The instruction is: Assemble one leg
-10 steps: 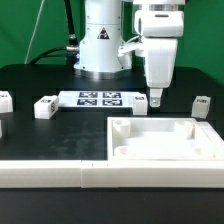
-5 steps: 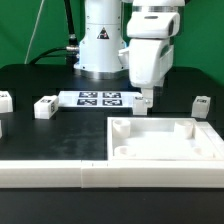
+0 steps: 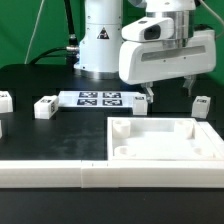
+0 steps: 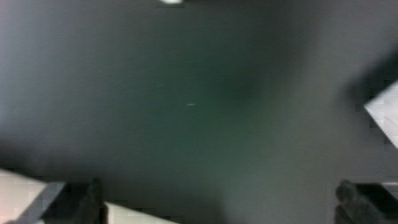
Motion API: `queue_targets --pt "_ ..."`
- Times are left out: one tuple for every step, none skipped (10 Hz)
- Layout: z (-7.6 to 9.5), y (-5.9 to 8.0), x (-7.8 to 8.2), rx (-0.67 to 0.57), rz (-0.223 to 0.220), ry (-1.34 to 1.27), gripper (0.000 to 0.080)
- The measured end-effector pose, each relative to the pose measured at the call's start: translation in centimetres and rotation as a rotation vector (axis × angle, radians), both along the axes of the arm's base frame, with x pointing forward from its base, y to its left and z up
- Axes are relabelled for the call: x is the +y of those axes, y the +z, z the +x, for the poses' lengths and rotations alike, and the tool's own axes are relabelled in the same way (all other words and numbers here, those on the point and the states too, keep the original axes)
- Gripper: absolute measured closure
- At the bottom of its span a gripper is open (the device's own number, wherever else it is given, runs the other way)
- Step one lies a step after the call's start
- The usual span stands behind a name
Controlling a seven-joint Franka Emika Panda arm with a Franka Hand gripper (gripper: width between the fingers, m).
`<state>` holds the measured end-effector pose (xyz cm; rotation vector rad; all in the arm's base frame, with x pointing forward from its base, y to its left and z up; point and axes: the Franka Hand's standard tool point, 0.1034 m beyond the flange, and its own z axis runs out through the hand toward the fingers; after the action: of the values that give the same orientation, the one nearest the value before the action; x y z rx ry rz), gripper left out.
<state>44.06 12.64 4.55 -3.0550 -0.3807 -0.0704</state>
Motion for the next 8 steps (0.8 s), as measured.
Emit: queue_targets --pt "0.0 0.1 0.8 0.004 0.007 -0.068 0.015" --pt "0.3 0.3 1.1 0.004 0.008 -0.101 0.015" --pt "0.3 0.2 1.1 0.011 0.015 -0.161 0.015" --pt "0.2 0.2 1.2 0.02 0.025 -0.253 0.015" --pt "0.1 0.2 1.4 0.021 0.037 -0.346 0.015" --pt "-0.9 0.0 1.8 0.01 0.064 -0.554 0.015" --pt "-2.0 -0.3 2.8 0.034 0.07 -0.678 0.015" --pt "-2.4 -0.4 3.7 0.047 0.08 -0.761 0.015"
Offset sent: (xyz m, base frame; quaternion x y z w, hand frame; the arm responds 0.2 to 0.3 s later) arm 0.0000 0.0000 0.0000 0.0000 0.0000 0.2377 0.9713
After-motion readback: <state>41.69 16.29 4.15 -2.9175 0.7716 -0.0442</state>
